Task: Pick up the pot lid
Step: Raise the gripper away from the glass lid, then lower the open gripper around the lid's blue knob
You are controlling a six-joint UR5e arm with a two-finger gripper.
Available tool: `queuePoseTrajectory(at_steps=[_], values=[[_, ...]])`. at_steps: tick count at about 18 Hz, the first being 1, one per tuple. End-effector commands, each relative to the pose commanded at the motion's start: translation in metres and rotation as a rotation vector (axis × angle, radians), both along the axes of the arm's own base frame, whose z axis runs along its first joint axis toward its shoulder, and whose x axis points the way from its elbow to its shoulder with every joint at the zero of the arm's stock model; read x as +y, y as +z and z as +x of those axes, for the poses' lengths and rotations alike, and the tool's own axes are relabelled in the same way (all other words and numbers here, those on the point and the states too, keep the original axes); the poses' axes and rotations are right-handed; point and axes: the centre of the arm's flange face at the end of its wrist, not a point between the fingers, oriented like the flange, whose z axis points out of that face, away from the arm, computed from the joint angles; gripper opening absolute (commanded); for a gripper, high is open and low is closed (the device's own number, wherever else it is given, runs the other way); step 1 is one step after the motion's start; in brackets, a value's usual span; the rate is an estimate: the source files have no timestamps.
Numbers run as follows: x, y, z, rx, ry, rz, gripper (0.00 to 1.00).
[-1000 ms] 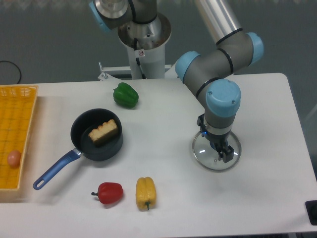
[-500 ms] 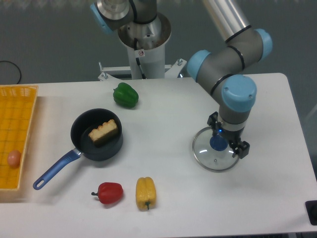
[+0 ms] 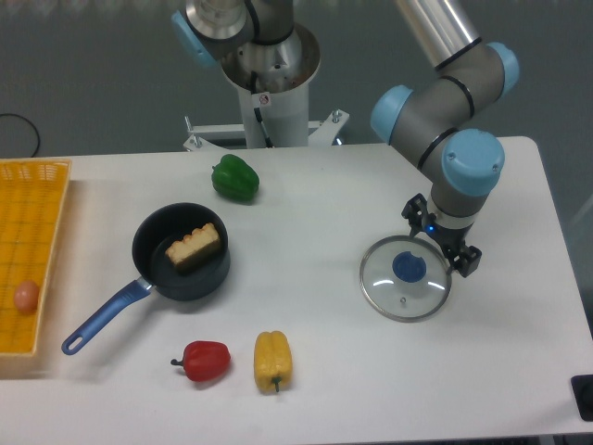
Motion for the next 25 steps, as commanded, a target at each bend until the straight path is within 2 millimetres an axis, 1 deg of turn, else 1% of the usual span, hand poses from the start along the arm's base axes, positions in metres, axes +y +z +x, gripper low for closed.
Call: queuePoseTrajectory(at_steps=[3,5,6,8,11,15,18,25], values=[[0.005,0.004,0.004,-0.007,0.020,0.035,1.00],[0.011,-0.001,0.007,-0.016,0.034,0.036,1.00],[0.017,-0.005,0.011,-0.022,0.022,0.033,1.00],[0.023,-0.012,0.011,-0.028,0.008,0.031,1.00],[0.032,-0.017,0.016,-0.032,-0.010,0.029,1.00],[0.035,-0.023,0.016,-0.029,-0.008,0.030,1.00],[0.038,-0.026,0.019,-0.033,-0.016,0.025,1.00],[0.036,-0.038,0.023,-0.050,-0.016,0.012,1.00]])
